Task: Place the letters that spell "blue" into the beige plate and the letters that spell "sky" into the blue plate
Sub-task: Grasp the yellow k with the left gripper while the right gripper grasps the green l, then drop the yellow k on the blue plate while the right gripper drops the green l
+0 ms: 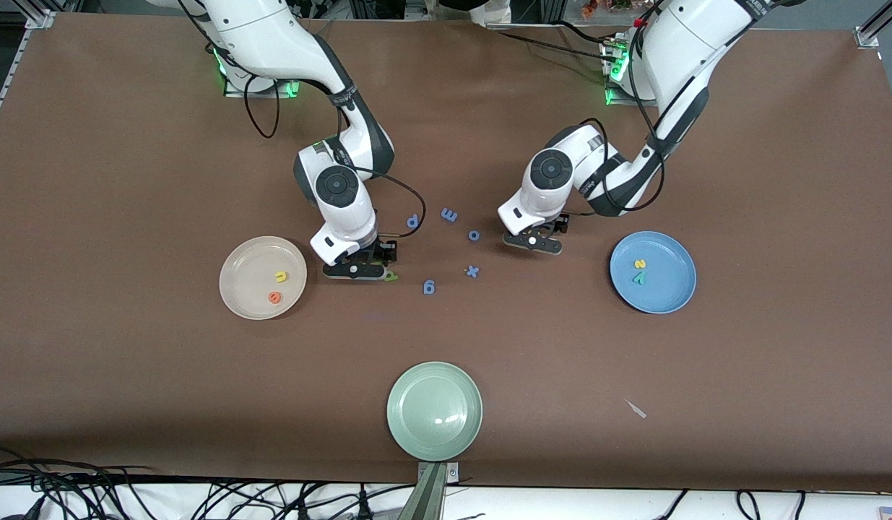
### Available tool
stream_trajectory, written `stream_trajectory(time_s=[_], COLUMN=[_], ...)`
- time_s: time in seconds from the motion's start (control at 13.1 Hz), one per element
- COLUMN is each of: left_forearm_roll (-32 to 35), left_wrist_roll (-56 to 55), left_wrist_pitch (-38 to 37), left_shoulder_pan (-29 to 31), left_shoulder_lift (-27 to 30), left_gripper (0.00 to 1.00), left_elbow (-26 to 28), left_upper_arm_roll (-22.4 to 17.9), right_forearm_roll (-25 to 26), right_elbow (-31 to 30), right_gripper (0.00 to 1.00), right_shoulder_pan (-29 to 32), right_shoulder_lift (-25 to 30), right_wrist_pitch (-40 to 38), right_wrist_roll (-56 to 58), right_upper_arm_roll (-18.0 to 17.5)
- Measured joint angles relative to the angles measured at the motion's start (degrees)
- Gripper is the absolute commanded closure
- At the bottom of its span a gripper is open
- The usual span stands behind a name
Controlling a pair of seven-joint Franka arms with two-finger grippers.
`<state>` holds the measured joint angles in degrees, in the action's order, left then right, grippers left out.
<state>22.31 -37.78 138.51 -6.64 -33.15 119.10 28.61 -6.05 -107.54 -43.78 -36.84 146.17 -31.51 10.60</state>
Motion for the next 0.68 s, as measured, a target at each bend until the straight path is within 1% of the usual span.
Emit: stream_trajectory(time_s=[0.08, 0.23, 0.3, 0.46, 0.61, 0.68], left_forearm_roll=[0.5, 2.4, 2.5, 2.5, 2.5, 2.5], left_wrist_roll=[0.0, 0.0, 0.0, 0.0, 0.0, 0.0], left_wrist_pitch=[0.6, 0.7, 0.7, 0.6, 0.7, 0.7], left_shoulder_pan=[-0.1, 0.0, 0.0, 0.2, 0.2, 0.3], left_shoulder_lift=[-0.1, 0.3, 0.3, 0.6, 0.7, 0.7], left_gripper=[0.51, 0.77, 0.85, 0.85, 0.85, 0.89], left_elbow=[0.0, -0.1, -0.1, -0.1, -0.1, -0.1], left_upper_arm_roll=[0.1, 0.2, 0.2, 0.2, 0.1, 0.1], right_forearm_roll=[0.0, 0.0, 0.0, 0.0, 0.0, 0.0], right_elbow=[-0.3, -0.6, -0.6, -0.6, -0.6, -0.7], right_gripper=[0.32, 0.48, 0.56, 0.67, 0.74, 0.74], right_shoulder_pan=[-0.1, -0.5, -0.7, -1.0, -1.2, -1.2], right_shoulder_lift=[-0.2, -0.1, -0.1, 0.1, 0.3, 0.4], right_wrist_pitch=[0.7, 1.6, 1.6, 1.9, 1.9, 1.9], right_wrist_roll=[-0.1, -0.5, -0.7, -1.0, -1.0, -1.0], right_upper_arm_roll=[-0.1, 0.0, 0.0, 0.0, 0.1, 0.1])
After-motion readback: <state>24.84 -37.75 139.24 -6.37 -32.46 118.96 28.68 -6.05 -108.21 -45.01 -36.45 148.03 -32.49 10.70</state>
